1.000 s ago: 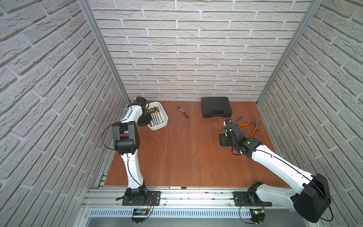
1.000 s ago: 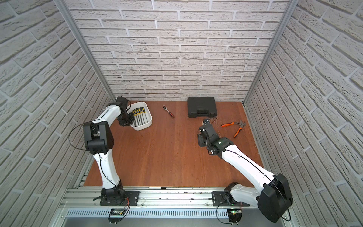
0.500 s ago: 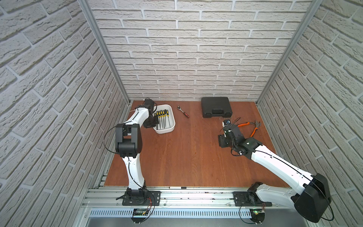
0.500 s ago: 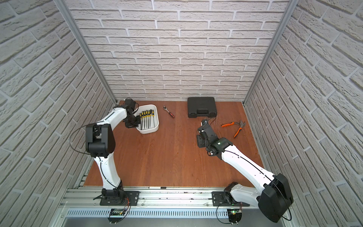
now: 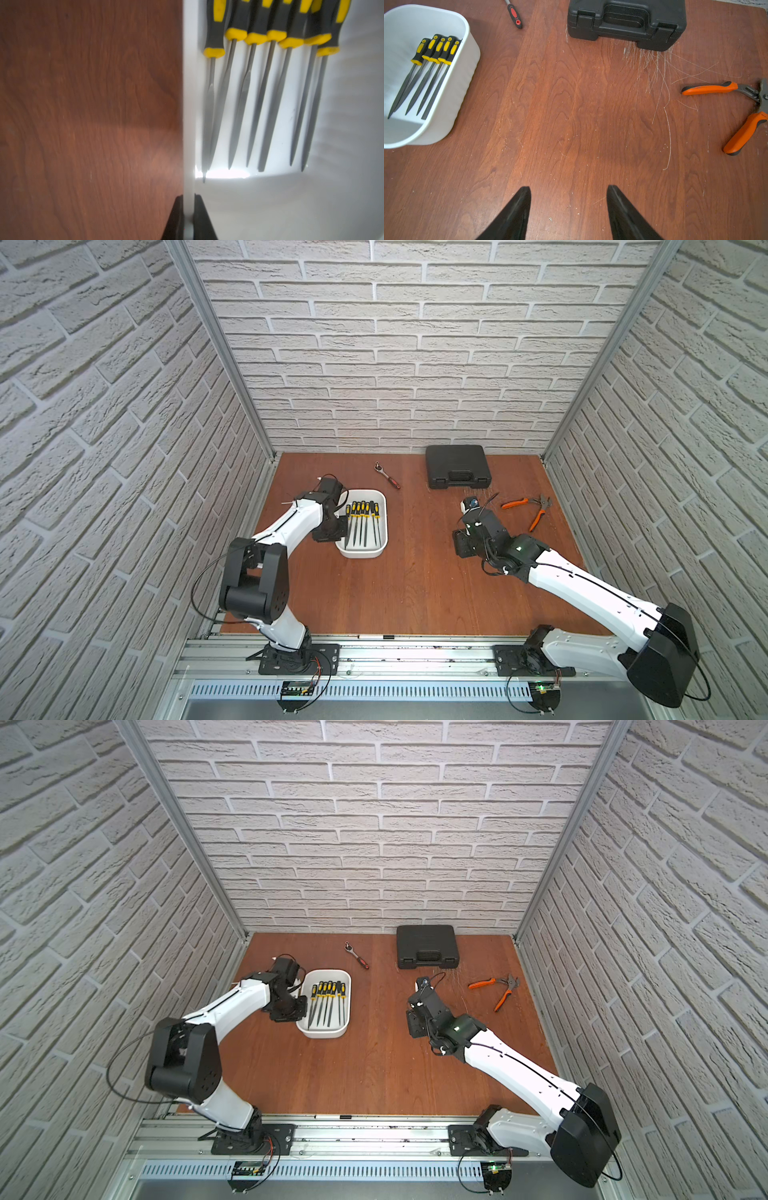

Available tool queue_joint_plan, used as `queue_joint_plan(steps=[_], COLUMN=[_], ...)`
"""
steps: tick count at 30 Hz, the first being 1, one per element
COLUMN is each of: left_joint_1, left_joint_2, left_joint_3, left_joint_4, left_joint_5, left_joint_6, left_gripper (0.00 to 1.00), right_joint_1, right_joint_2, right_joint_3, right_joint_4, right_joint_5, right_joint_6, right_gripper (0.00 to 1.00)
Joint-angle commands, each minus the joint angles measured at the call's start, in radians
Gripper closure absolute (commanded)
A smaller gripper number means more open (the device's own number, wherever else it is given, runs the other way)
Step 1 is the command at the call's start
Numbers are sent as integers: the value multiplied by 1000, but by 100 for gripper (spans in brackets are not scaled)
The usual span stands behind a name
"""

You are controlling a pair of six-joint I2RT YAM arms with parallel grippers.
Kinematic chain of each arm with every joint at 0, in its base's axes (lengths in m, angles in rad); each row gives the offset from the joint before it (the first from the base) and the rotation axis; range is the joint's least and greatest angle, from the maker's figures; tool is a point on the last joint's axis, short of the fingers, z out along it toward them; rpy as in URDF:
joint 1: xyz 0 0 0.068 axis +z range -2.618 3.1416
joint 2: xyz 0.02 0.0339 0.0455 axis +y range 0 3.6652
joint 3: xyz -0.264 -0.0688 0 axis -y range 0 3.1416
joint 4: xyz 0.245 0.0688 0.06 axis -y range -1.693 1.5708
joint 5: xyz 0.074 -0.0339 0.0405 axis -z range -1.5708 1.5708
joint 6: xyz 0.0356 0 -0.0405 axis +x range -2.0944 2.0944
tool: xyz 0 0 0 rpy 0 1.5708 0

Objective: Take the file tool out of the storage box
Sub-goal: Move the storage box to the center of the board.

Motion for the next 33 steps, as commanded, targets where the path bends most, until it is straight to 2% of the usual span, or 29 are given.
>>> queue_joint_plan(steps=[1,8,18,19,21,28,33], left_joint_1=[-17,-31,-34,-35,-34,-37,-37], left_joint_2=[-95,-157,-134,-134,-140,-135,-150], left_joint_3=[-76,-157,-186,-184,-182,-164,-164], left_joint_4=[19,32,72,73,76,89,91], left_joint_5=[-11,-13,1,3,2,25,19], left_joint_6=[-52,-69,-77,-74,-71,-66,-63], left_gripper=[100,100,99,95,93,68,60], right_joint_1=[37,104,155,159,166,174,182], right_joint_2=[29,118,202,209,218,214,211], right_joint_3=[39,100,173,180,194,208,220], right_joint_4=[15,35,53,52,47,44,57], right_joint_5=[27,45,48,49,53,63,50], right_joint_6=[36,38,38,37,29,18,17], right_gripper=[37,36,36,36,36,33,30])
